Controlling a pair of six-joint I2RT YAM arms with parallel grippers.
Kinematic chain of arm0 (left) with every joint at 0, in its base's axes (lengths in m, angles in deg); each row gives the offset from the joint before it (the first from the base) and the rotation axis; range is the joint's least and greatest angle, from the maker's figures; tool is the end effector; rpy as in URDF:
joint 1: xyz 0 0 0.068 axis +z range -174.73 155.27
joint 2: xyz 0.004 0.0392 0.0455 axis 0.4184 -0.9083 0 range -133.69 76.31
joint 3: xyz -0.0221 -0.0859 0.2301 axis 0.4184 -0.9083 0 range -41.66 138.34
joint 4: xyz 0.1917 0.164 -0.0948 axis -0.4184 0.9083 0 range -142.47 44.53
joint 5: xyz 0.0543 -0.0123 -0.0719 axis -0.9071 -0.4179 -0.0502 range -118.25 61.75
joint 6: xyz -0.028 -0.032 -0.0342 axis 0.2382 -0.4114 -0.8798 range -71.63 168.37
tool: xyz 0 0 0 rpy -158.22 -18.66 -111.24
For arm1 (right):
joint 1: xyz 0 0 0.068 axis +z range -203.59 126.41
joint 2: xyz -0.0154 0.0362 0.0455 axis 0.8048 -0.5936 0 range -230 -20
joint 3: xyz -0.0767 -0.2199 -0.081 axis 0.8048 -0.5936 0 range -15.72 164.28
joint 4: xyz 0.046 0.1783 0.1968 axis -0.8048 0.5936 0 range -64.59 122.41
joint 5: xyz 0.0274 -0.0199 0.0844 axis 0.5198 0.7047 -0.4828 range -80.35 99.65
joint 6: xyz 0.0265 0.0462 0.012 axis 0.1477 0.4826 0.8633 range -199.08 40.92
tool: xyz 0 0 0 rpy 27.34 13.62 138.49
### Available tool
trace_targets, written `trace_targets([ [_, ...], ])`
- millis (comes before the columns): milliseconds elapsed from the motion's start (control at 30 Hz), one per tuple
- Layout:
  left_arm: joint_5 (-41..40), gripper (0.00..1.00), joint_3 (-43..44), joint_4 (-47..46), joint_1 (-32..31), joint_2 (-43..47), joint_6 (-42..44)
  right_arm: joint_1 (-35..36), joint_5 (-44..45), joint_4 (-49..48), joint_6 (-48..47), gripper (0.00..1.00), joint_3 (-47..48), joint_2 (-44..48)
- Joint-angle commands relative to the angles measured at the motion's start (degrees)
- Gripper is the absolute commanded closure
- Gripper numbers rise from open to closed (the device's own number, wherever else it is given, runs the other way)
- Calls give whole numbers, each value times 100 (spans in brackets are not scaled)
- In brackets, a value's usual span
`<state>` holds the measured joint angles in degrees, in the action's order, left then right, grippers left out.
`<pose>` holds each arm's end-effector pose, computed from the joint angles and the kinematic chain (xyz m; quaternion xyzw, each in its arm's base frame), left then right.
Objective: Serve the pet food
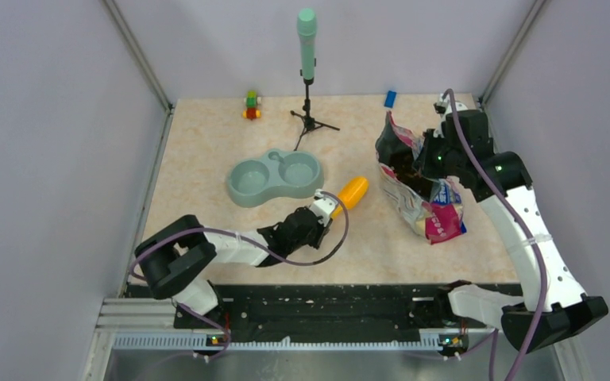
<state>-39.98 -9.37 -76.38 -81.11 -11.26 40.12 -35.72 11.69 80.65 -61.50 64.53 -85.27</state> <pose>0.1710 -0.2437 0.1187 0.3080 0.8124 -0.1850 0.4592 0.2238 0.0708 0.3807 0.0053 0.9071 0.1126 0.4055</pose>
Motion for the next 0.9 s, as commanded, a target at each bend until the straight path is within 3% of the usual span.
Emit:
trace_targets([
  [0, 331, 100, 202, -918, 206, -344, 90, 80, -370, 77, 12, 100, -74, 230],
  [333, 770, 100, 483, -1152, 602, -1012, 51, 97, -337, 159, 29, 100, -124, 382],
  [367, 866, 93, 533, -1118, 632, -1054, 36, 96, -323, 167, 27, 100, -116, 391],
  [433, 839, 66, 674, -841, 646, -1067, -36, 99, -291, 192, 37, 100, -117, 410],
  [500, 807, 49, 663, -824, 646, -1016, -81, 96, -247, 213, 27, 100, -123, 435],
  [867, 690, 32, 161, -903, 637, 74, -31, 98, -222, 284, 15, 100, -55, 374],
])
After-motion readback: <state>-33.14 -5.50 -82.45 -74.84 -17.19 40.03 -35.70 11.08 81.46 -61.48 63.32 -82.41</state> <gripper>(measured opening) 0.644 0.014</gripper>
